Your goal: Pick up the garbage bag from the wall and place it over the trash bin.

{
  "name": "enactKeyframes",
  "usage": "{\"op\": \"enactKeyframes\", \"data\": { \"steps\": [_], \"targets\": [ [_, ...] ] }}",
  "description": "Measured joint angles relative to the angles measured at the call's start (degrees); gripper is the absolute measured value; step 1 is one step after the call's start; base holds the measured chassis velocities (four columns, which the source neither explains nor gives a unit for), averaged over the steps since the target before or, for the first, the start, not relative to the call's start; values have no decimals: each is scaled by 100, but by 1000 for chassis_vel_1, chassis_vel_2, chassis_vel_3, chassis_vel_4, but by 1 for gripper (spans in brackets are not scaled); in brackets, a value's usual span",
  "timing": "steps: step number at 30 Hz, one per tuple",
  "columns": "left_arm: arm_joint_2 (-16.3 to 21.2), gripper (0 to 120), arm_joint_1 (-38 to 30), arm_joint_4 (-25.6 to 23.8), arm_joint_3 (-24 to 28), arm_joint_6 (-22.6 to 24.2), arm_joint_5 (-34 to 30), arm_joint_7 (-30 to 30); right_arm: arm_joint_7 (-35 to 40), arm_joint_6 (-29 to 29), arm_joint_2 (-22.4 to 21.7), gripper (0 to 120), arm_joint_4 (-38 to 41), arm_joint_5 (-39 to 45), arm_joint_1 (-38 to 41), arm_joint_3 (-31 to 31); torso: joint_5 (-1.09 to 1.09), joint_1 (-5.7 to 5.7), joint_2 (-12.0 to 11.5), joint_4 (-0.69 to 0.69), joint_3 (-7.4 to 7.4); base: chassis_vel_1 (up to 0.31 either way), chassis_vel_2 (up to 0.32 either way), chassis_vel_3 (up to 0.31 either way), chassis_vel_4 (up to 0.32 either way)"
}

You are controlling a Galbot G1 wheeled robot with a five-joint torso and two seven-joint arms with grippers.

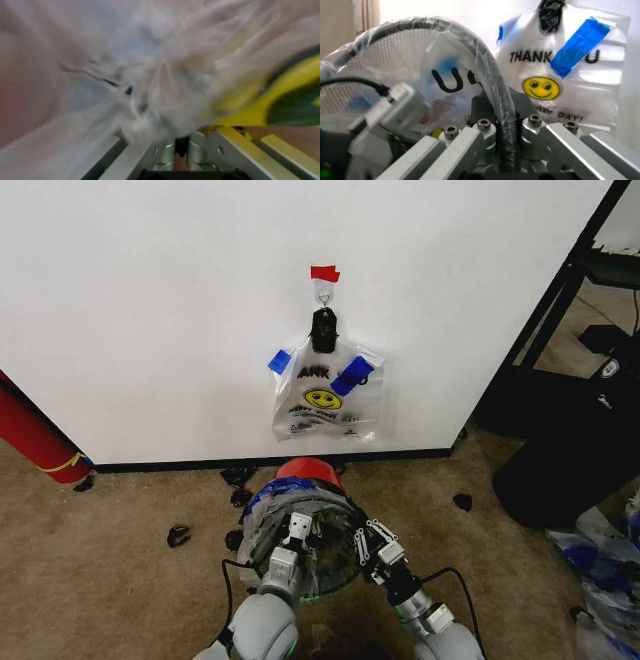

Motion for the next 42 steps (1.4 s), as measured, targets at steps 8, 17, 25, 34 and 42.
{"op": "enactKeyframes", "data": {
  "steps": [8, 17, 25, 34, 42],
  "targets": [
    [-40, 0, -255, 299, 86, 85, 9, -20, -258, 2, -82, 0, 78, 237, -8, 34, 0, 0, 0, 0, 0, 0, 0, 0, 0],
    [-153, 0, -695, 775, 166, 140, -148, -46, -515, -195, -277, 0, 310, 816, -57, 38, 0, 0, 0, 0, 0, 0, 0, 0, 0],
    [-106, 0, -565, 497, 216, -27, -106, 81, -291, -239, -278, 0, 207, 850, 3, 118, 0, 0, 0, 0, 0, 0, 0, 0, 0],
    [-121, 0, -281, 99, 187, 89, 92, -70, -69, -85, -181, 0, -319, 505, 262, 76, 1, 0, 0, 0, 0, 0, 0, 0, 0],
    [-209, 0, -309, 306, 183, 114, 248, -72, -7, -218, -215, 0, -336, 731, 310, -117, 0, 0, 0, 0, 0, 0, 0, 0, 0]
  ]
}}
